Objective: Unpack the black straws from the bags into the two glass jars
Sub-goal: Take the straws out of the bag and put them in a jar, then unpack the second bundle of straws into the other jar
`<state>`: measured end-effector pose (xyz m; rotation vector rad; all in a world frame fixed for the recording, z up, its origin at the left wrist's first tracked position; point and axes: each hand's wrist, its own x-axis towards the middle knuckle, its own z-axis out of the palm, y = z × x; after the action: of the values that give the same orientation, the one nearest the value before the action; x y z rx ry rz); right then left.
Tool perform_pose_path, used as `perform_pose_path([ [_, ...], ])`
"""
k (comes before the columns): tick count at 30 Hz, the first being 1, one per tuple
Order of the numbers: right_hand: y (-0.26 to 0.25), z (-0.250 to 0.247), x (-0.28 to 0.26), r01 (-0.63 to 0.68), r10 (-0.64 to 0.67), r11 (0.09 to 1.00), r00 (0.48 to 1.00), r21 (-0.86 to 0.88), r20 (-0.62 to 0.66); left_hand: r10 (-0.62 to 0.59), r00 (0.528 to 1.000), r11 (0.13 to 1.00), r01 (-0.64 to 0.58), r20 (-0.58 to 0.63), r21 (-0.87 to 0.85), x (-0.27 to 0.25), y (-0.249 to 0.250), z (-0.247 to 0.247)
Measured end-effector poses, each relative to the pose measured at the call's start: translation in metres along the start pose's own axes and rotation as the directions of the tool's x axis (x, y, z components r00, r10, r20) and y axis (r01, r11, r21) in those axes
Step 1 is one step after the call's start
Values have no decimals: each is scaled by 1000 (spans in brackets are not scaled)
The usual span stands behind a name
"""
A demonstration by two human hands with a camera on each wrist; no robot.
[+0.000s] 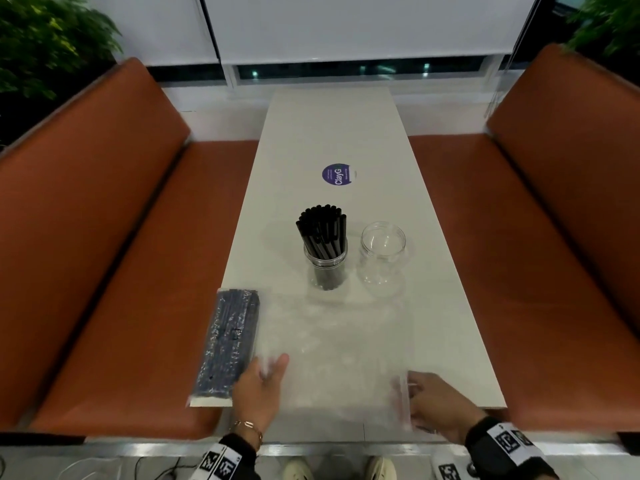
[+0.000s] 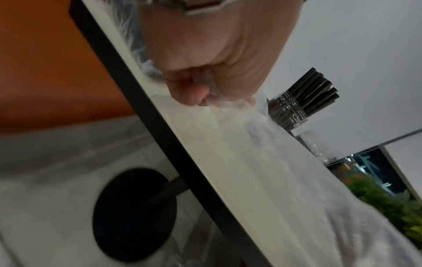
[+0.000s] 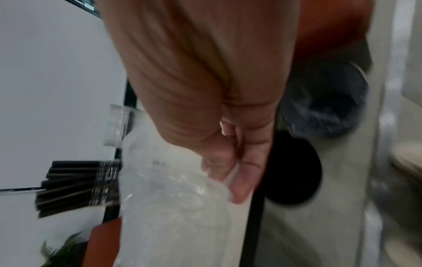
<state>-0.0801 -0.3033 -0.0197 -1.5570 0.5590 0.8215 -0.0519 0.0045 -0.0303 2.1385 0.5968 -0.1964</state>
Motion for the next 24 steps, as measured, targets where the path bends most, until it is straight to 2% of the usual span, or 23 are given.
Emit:
perform_pose_path([
  [2,-8,-13,0,22,-28,999,993,-47,-114,84,995,985,-76,-52,155,9,-3,-9],
  [5,-17,-24,4,24,-44,991,987,-133,-154,125,991,948,-107,-43,300,16,-7,-13],
  [9,-31,-22,4,-31,25,999,987,-36,-157,39,998,884,-57,48,463,12,4,-11],
  [12,-38,-17,9,-21,-1,994,980,-108,-200,-17,993,812,-53,113,582,8,8,-10],
  [13,-36,-17,14,7,-41,990,968,-139,-248,-12,996,801,-46,93,597,7,9,-12],
  [15,-28,-17,27,27,-118,968,928,-250,-354,50,998,832,-26,-27,554,11,9,-23],
  [18,-23,-16,35,-8,-146,942,891,-336,-430,126,966,899,-16,-224,438,34,-1,-47],
  [20,-24,-14,37,-13,-162,929,883,-369,-440,106,972,885,4,-208,466,55,-14,-59],
  [23,-30,-7,37,-22,-216,888,862,-460,-458,-66,994,891,100,-91,443,79,-27,-64],
  [24,-31,-4,37,-25,-237,870,854,-493,-462,-91,993,891,112,-69,439,83,-28,-64],
])
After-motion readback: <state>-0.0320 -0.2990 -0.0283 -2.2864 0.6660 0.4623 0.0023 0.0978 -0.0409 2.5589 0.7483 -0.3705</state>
